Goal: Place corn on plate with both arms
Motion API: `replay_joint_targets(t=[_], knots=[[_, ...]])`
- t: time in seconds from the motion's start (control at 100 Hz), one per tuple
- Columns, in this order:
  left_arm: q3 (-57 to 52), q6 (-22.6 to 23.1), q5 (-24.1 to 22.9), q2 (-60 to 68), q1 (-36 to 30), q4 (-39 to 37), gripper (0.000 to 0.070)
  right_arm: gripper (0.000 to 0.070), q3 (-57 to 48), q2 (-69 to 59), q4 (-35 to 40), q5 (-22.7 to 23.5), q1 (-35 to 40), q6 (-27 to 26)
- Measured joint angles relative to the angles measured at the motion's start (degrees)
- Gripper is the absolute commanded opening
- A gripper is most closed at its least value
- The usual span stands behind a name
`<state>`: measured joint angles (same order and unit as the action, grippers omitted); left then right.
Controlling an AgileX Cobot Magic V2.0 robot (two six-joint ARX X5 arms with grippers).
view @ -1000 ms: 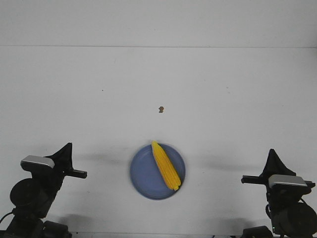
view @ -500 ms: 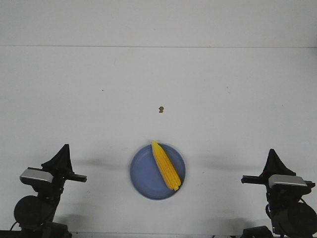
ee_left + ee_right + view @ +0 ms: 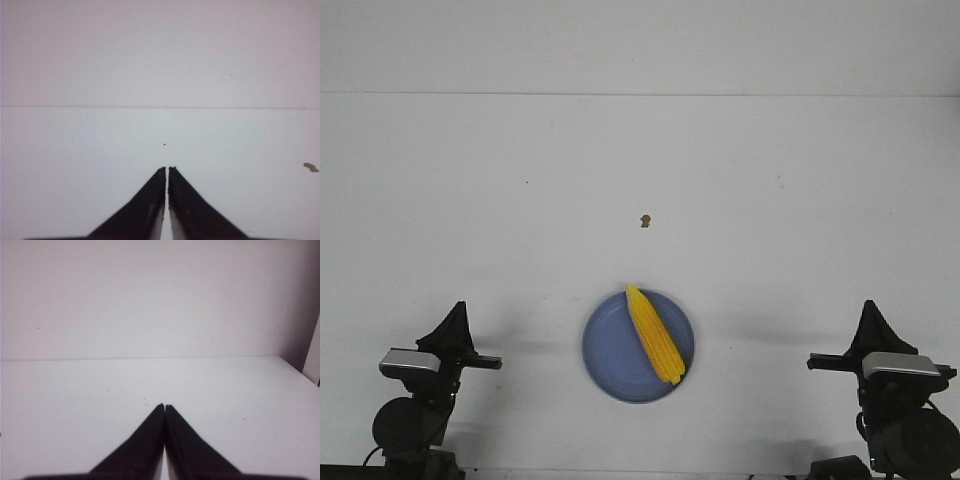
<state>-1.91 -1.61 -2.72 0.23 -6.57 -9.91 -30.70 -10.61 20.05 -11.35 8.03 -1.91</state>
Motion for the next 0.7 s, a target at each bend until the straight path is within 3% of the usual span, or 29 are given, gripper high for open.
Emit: replay_joint_targets(t=[0.7], knots=[[0.0, -0.7, 0.0, 0.0, 0.1, 0.0, 0.0013, 0.0, 0.0, 0.0, 0.0, 0.0, 0.0, 0.0]])
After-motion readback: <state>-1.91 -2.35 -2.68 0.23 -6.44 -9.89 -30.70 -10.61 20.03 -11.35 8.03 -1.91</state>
